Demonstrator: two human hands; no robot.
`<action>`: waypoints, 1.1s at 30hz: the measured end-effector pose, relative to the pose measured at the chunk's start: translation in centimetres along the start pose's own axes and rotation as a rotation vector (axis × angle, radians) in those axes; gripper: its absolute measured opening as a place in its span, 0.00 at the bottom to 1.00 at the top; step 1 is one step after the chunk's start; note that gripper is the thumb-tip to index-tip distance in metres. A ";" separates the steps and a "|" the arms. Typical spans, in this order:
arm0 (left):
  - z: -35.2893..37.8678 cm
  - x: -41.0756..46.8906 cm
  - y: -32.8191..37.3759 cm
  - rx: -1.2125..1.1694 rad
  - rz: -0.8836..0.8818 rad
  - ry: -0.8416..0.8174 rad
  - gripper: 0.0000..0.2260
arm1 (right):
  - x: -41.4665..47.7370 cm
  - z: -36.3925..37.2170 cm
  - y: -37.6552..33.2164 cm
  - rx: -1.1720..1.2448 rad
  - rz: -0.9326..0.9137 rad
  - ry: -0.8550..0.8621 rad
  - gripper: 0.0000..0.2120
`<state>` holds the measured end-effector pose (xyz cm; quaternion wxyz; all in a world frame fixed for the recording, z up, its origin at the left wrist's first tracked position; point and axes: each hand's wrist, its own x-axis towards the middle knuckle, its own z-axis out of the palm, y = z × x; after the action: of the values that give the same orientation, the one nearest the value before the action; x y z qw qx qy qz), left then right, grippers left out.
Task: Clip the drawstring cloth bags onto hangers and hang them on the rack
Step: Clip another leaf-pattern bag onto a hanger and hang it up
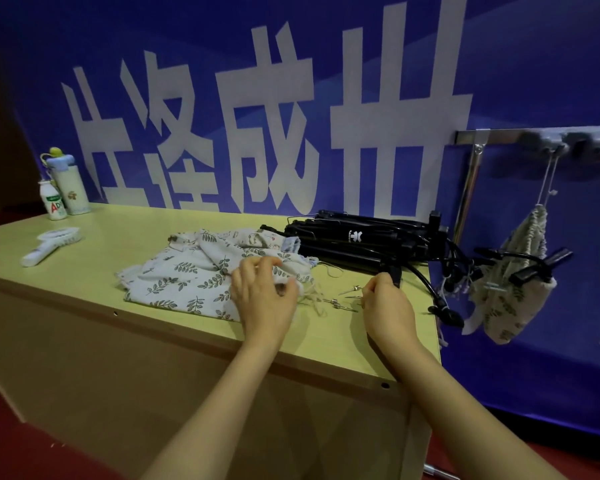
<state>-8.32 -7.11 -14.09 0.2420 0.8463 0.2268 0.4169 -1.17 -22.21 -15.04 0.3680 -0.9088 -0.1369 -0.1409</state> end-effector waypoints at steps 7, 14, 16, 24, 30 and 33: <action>1.8 1.6 0.5 0.453 0.153 -0.181 0.14 | -0.2 -0.1 0.4 0.172 -0.026 0.019 0.09; -3.0 3.7 2.5 -0.202 -0.149 0.063 0.06 | -0.8 -1.1 -0.6 0.417 -0.135 -0.020 0.10; -5.8 4.7 2.5 -0.364 -0.256 0.138 0.07 | -1.4 -1.6 -2.0 0.622 -0.139 -0.088 0.10; -14.0 6.2 0.9 -0.844 -0.466 0.168 0.12 | -4.0 -0.3 -14.2 0.532 -0.496 -0.453 0.09; -19.5 5.0 -0.1 -0.475 -0.290 0.390 0.10 | -7.8 0.1 -19.2 0.690 -0.559 -0.467 0.08; -22.1 4.2 0.3 -0.290 -0.196 0.427 0.10 | -10.6 -1.4 -21.3 0.972 -0.613 -0.630 0.09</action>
<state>-23.96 -0.01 0.38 0.3466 0.6697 0.2915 0.5885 -18.68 -10.01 -4.44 0.6223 -0.5564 -0.5392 0.1116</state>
